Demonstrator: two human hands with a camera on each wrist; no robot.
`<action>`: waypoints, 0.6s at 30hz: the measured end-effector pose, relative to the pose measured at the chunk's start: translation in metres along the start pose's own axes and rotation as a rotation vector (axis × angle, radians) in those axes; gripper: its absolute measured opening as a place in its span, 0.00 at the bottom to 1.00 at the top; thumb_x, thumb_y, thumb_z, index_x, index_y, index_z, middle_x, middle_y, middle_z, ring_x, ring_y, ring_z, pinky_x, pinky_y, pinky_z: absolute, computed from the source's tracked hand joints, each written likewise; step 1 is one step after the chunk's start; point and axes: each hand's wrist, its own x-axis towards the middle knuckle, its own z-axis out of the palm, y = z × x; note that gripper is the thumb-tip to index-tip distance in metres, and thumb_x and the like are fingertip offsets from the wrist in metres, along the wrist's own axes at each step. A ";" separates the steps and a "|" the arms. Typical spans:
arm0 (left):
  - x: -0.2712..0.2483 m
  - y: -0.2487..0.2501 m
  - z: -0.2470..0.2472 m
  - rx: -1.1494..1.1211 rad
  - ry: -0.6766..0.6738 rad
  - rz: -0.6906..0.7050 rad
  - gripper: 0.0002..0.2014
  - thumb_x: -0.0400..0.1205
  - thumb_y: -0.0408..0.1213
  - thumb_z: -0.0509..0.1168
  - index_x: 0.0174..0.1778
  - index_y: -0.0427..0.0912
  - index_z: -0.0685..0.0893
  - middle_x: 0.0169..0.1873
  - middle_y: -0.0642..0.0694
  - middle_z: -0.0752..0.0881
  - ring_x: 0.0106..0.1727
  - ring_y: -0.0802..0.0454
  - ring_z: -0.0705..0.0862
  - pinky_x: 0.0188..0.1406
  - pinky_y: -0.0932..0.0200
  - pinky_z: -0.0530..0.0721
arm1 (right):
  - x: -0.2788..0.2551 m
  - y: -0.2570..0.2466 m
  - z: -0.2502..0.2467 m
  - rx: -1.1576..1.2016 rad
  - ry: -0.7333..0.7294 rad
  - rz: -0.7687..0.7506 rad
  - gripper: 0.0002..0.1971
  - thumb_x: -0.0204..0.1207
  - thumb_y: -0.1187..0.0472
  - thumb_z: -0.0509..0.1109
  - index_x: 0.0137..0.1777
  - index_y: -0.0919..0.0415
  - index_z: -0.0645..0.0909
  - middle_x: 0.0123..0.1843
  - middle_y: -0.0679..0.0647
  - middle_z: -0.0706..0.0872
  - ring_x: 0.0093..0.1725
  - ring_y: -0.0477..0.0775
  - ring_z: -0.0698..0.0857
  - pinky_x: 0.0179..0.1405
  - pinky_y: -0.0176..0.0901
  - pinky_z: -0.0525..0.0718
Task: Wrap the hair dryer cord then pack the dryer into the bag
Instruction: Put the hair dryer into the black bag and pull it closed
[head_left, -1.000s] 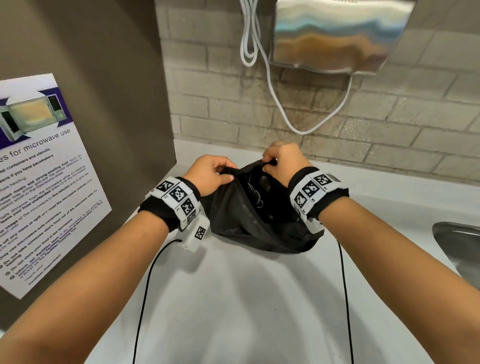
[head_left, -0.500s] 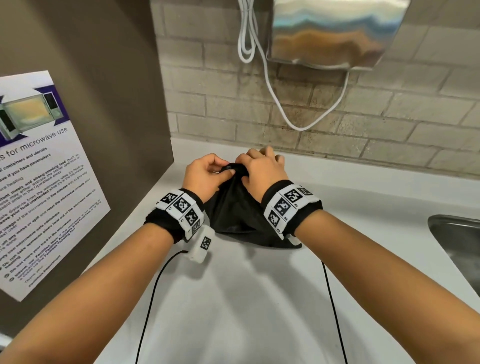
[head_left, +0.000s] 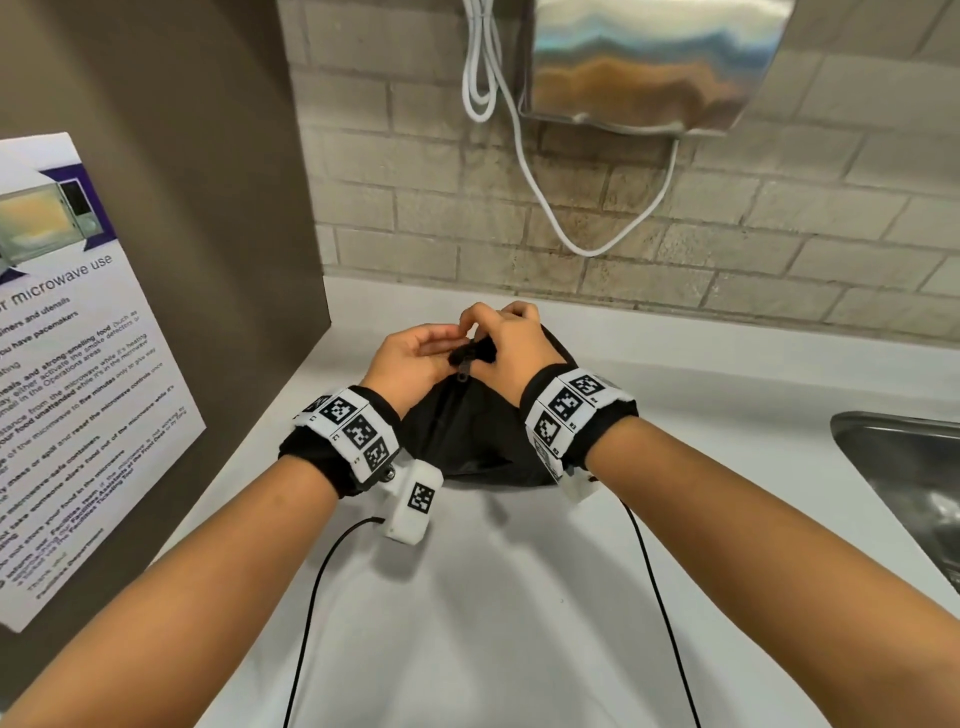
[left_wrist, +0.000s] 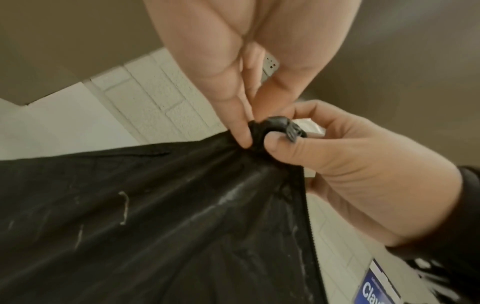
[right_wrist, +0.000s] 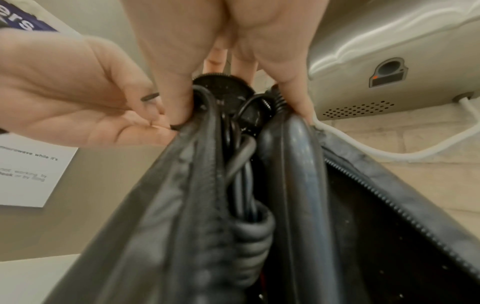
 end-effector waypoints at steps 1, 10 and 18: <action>0.001 -0.002 -0.001 0.046 -0.002 0.028 0.18 0.76 0.14 0.61 0.60 0.31 0.79 0.45 0.49 0.84 0.47 0.59 0.84 0.48 0.70 0.85 | 0.000 0.000 0.001 0.003 0.009 -0.006 0.14 0.73 0.62 0.69 0.58 0.55 0.75 0.50 0.54 0.82 0.66 0.61 0.65 0.69 0.54 0.69; 0.005 0.000 -0.004 0.221 0.018 0.184 0.12 0.74 0.19 0.68 0.51 0.34 0.82 0.41 0.52 0.84 0.41 0.67 0.84 0.47 0.75 0.82 | 0.005 0.001 0.005 -0.049 0.059 -0.067 0.05 0.75 0.56 0.65 0.45 0.56 0.75 0.41 0.45 0.78 0.61 0.68 0.75 0.73 0.59 0.62; 0.003 0.002 0.000 0.377 0.143 0.264 0.09 0.75 0.27 0.71 0.38 0.45 0.79 0.33 0.55 0.82 0.36 0.60 0.81 0.43 0.62 0.85 | 0.001 -0.015 0.006 0.042 0.104 0.014 0.06 0.78 0.63 0.61 0.42 0.55 0.66 0.50 0.56 0.81 0.69 0.66 0.66 0.70 0.65 0.66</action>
